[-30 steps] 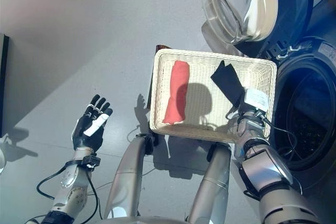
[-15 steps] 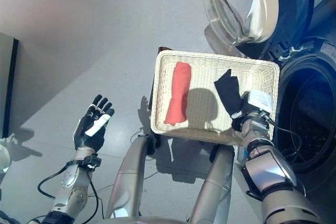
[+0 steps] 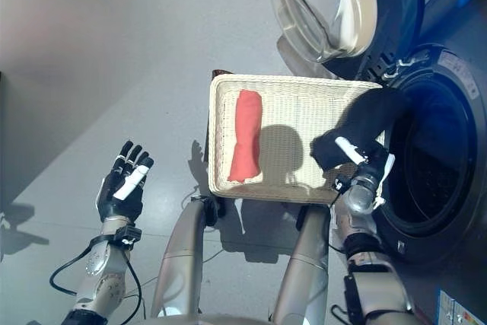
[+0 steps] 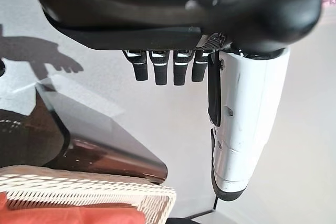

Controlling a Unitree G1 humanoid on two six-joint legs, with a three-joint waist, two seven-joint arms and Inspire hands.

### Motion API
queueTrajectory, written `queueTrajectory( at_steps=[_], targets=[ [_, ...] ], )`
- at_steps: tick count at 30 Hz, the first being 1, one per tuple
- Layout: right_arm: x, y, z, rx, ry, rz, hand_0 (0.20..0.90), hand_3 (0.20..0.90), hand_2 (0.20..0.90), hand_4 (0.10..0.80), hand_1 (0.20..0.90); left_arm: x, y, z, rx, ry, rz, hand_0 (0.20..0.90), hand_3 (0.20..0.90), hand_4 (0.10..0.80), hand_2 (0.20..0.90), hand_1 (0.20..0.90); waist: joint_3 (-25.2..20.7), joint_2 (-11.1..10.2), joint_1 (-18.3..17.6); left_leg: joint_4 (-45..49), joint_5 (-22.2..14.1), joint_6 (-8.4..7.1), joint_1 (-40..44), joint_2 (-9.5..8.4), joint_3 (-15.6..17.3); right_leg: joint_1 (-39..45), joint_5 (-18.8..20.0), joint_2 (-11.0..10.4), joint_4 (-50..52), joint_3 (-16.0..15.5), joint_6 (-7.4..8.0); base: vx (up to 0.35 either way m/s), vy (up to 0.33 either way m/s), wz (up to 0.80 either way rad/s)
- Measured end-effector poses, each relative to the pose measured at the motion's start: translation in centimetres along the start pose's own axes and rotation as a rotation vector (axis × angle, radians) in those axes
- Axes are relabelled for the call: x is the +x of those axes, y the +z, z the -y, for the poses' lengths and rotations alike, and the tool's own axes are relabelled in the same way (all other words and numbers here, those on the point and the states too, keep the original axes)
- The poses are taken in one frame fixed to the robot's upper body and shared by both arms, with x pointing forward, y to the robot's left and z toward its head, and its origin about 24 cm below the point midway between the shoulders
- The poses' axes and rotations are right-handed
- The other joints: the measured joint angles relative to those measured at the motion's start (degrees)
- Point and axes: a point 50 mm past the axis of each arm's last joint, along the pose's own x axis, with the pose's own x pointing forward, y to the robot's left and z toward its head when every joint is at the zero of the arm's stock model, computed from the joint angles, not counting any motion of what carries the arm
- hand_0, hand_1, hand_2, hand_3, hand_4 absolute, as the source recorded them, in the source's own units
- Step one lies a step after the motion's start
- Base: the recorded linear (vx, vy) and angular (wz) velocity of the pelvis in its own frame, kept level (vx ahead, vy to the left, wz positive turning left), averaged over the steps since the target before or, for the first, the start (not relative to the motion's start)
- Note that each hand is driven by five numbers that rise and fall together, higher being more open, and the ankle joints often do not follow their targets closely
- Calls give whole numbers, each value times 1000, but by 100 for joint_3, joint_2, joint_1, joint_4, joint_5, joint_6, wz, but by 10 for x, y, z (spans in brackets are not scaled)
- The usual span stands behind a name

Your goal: Pick up the clothes and place them into the washing machine

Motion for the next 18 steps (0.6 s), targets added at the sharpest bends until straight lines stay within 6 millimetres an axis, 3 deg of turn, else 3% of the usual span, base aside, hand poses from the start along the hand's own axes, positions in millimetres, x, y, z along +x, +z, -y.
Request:
queueTrajectory(
  at_steps=[4, 6, 13, 15, 18],
  targets=[
    [-7, -6, -10, 501, -144, -31, 200, 200, 200, 300, 200, -1, -5, 4, -43, 20, -13, 900, 900, 800, 900, 900, -4, -16, -119, 37, -17, 2, -4, 22, 1, 4, 1, 20, 2, 7, 0, 7, -1, -2],
    [-7, -11, -7, 635, -214, -57, 200, 200, 200, 300, 200, -1, -6, 4, -50, 22, -14, 900, 900, 800, 900, 900, -10, -33, -109, 38, -17, 2, -4, 26, 1, 6, 1, 24, 1, 7, 0, 0, 0, 0],
    [10, -9, 12, 802, -484, -114, 200, 200, 200, 300, 200, -1, -6, 2, -48, 39, -24, 900, 900, 800, 900, 900, -21, -61, -60, 44, -19, 9, -8, 13, 4, 11, 1, 5, 0, 6, 0, 0, 0, 0],
    [18, 2, 18, 826, -539, -100, 200, 200, 200, 300, 200, -2, -5, 0, -39, 35, -30, 900, 900, 800, 900, 900, -22, -63, -35, 45, -21, 12, -9, 1, 5, 11, 1, -7, -4, 9, 1, 0, 0, 0],
    [35, 34, 38, 848, -612, -25, 200, 200, 200, 300, 200, -5, -5, -3, -18, 31, -44, 900, 900, 800, 900, 900, -25, -68, 54, 48, -29, 23, -21, -7, 14, 11, 5, -17, -30, 9, 6, 0, 0, 0]
  ],
)
